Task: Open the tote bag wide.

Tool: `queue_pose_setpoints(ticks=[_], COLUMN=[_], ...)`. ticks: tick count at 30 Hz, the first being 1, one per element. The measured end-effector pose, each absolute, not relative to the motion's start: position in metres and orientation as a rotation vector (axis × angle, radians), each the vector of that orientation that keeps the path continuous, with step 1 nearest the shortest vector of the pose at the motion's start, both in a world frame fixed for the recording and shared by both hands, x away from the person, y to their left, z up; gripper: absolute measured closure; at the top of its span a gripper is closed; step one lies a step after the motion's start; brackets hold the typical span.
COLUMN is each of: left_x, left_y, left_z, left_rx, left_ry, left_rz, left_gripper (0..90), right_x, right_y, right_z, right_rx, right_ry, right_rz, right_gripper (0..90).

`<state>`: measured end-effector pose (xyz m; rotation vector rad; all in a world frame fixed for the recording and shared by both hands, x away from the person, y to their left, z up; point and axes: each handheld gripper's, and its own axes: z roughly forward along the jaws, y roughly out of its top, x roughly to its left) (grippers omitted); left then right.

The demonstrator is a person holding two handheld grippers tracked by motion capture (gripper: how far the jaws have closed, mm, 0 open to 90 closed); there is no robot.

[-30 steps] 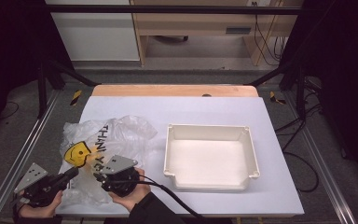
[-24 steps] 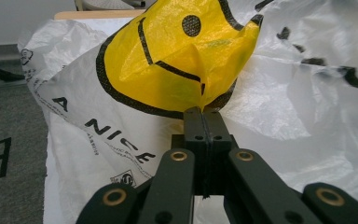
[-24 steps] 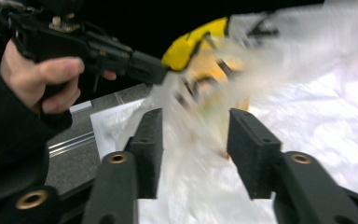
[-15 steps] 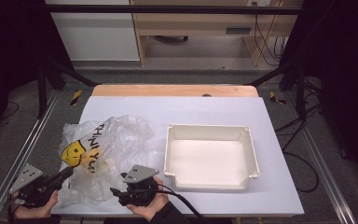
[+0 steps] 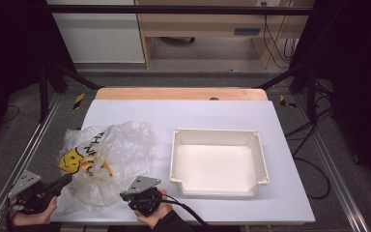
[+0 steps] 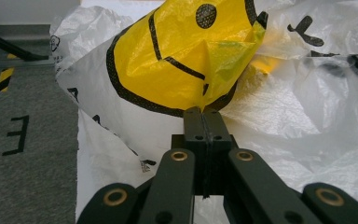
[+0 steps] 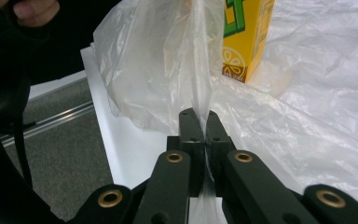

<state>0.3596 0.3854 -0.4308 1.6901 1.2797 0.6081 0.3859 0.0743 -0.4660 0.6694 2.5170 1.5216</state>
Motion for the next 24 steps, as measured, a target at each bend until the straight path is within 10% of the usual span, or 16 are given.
queue_pose_setpoints(ticks=[24], left_x=[0.349], left_y=[0.345], left_z=[-0.365], left_rx=[1.583], left_ry=[1.072], left_rz=[0.739], left_gripper=[38.2], right_x=[0.386], right_y=[0.080], right_z=[-0.458], right_rx=[0.632], right_ry=[2.487], right_rz=[1.564], right_gripper=[89.9])
